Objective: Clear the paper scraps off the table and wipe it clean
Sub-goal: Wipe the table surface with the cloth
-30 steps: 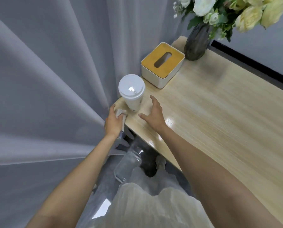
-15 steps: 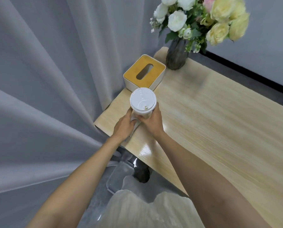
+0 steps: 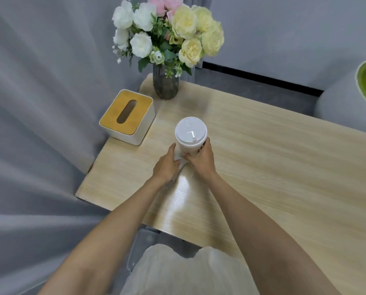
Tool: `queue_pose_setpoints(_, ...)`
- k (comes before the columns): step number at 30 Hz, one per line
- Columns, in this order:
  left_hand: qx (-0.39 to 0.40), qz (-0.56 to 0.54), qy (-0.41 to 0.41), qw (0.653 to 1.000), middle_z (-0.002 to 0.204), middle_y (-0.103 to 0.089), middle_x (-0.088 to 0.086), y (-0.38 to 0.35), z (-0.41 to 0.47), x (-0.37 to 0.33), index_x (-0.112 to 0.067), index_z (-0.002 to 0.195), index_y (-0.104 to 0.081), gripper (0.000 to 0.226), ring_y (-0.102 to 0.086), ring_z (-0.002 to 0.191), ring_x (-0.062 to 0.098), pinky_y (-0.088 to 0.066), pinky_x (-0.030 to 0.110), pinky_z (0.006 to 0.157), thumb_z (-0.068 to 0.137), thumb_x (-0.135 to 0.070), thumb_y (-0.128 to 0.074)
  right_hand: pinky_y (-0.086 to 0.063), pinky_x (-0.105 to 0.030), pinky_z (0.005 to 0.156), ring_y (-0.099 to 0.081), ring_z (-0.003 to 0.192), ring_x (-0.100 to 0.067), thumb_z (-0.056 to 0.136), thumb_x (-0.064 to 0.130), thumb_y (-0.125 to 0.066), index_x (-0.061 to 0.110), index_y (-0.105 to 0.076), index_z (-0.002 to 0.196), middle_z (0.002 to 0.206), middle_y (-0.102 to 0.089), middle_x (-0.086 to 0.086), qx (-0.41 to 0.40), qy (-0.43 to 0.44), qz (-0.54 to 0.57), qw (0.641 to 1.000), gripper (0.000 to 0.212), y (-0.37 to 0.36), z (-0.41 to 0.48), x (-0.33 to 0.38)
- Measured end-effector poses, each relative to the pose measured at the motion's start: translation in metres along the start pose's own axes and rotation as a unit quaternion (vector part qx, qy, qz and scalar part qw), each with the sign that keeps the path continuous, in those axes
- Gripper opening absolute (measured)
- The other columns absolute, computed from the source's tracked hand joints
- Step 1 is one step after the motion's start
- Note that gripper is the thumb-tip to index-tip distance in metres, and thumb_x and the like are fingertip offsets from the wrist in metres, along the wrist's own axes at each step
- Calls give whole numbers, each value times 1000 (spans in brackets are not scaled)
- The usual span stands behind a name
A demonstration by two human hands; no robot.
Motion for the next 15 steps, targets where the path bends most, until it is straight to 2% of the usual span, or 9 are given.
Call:
queue_pose_setpoints(3, -16, -31, 29, 999, 120, -61, 20, 3, -4, 19, -22, 148, -24, 58, -56, 110, 35, -46, 40, 91, 95, -23, -48, -43, -36, 99, -47, 123, -20, 64, 19, -83, 12, -34, 136, 134, -47, -3, -6, -13, -5, 1000, 88, -1, -1, -4)
queue_pose_setpoints(6, -55, -32, 37, 997, 128, -57, 17, 20, -11, 41, -14, 143, -36, 53, -53, 117, 34, -44, 39, 96, 94, -25, -53, -40, -40, 104, -43, 128, -22, 63, 22, -85, 12, -30, 139, 139, -43, -5, 0, -35, -27, 999, 95, 0, -4, -6)
queue_pose_setpoints(10, -140, 18, 21, 990, 119, -61, 12, 45, -25, 68, -11, 131, -51, 41, -57, 108, 31, -45, 37, 84, 93, -25, -57, -30, -41, 112, -27, 140, -23, 69, 20, -81, 15, -13, 149, 153, -26, -5, 12, -77, -56, 995, 105, -2, -23, -12)
queue_pose_setpoints(13, -180, 119, -3, 976, 103, -58, 13, 46, -44, 86, -9, 115, -58, 25, -54, 97, 33, -42, 38, 70, 91, -15, -55, -18, -35, 115, -13, 145, -25, 85, 16, -67, 13, -3, 151, 157, -11, -8, 13, -106, -129, 986, 92, -9, -56, -24)
queue_pose_setpoints(15, -185, 136, -2, 973, 96, -55, 9, 25, -66, 91, -10, 102, -59, 17, -53, 90, 30, -37, 37, 67, 95, -23, -49, -12, -35, 117, -5, 146, -26, 91, 17, -57, 14, -1, 152, 159, -1, -9, 21, -108, -190, 976, 82, -17, -79, -34)
Point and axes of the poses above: each hand's wrist, its own z-axis towards the middle knuckle, its own y-axis out of the back of the hand, x = y × z, the point moved 2 cm from there along z, towards the middle knuckle
